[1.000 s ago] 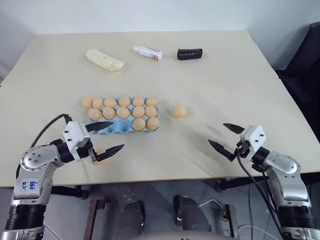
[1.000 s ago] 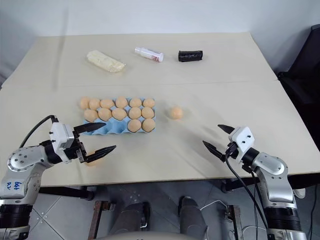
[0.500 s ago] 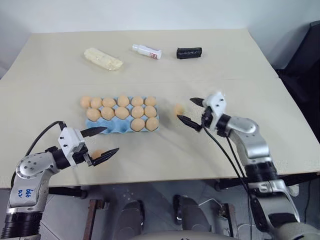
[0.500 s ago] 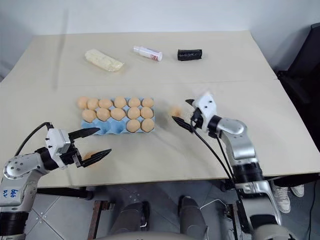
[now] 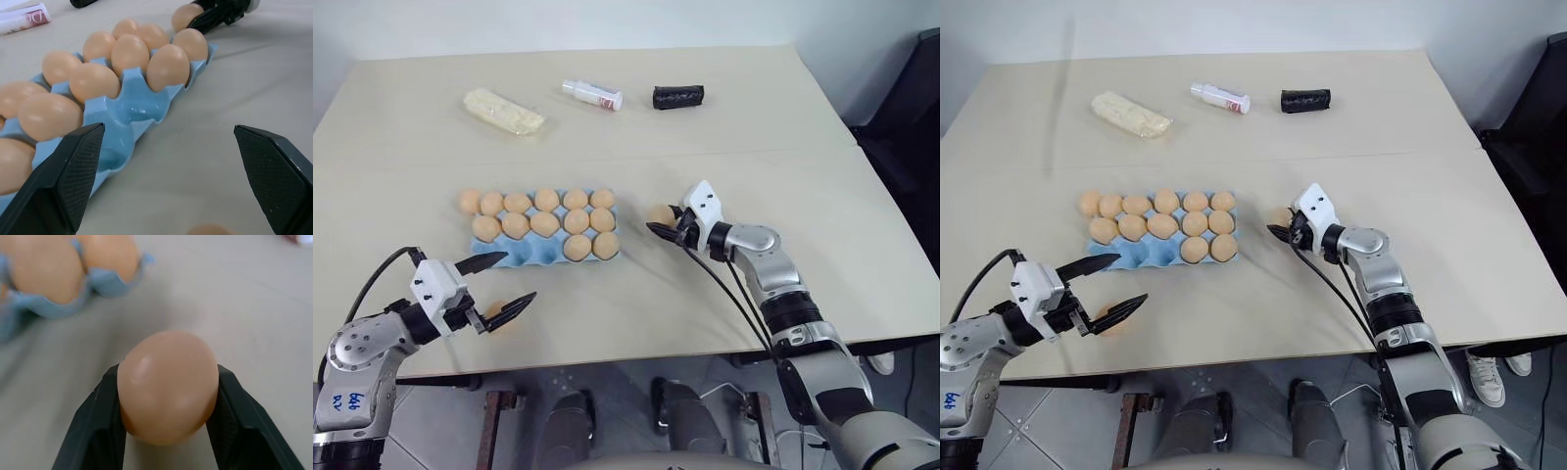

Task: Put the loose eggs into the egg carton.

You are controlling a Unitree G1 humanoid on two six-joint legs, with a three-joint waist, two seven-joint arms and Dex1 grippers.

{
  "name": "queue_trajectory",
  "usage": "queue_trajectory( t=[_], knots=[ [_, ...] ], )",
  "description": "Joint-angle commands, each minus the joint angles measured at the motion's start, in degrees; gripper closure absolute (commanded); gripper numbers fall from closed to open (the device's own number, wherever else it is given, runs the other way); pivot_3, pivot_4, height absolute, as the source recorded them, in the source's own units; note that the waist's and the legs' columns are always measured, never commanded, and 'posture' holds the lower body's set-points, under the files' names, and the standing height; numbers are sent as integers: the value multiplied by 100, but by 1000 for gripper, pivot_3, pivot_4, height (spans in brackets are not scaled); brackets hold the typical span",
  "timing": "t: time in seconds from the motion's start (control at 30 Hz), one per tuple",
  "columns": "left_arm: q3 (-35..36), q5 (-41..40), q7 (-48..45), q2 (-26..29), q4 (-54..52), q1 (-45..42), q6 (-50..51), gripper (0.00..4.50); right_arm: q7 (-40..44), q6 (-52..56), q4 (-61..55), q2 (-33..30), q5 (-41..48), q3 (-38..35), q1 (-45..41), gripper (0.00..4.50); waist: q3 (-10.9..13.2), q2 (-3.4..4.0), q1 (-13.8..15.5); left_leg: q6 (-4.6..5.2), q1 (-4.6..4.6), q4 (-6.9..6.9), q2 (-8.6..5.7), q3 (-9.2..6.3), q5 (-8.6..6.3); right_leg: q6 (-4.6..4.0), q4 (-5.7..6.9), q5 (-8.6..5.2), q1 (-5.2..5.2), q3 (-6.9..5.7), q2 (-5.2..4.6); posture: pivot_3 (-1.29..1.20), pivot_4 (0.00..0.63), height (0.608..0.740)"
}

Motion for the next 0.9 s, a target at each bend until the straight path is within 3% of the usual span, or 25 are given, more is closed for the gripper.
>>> queue_trajectory(
  t=[0.03,0.23,0.4,0.6,0.87,0.9],
  knots=[
    [394,-191,173,-85,-158,139,-22,0,231,346,-963,148,350,44,-125,2711,0,0,4,1,1,5,0,-1,1,0,-3,0,1,-4,0,0,150,740],
    [1095,-397,337,-248,74,651,9,0,192,1150,-1775,850,309,731,-432,2711,-1,-1,-103,-6,11,7,21,4,5,-13,6,8,-3,-13,-7,0,150,740],
    [1404,-390,255,-307,227,1064,-130,0,-200,1088,-1027,1633,-184,1301,-910,2711,-3,-4,-118,-20,5,3,46,20,6,-50,12,16,-31,-82,-26,0,150,740],
    [1421,-379,296,-407,57,1174,-122,0,-591,856,-112,2129,-494,1347,-1281,2711,-24,-39,-89,-18,-18,3,38,52,6,-71,26,23,-64,-164,-101,0,150,740],
    [1369,-375,357,-467,-78,1157,-54,0,-5,1134,-689,2345,-234,1454,-1051,22,-25,-40,-127,-35,-14,2,81,90,-9,-87,30,24,-77,-252,-92,0,150,740],
    [1361,-382,356,-458,-89,1140,-37,0,89,1164,-868,2278,-165,1422,-1005,22,-25,-40,-118,-39,-14,3,84,89,-11,-94,34,19,-78,-263,-92,0,150,740]
  ],
)
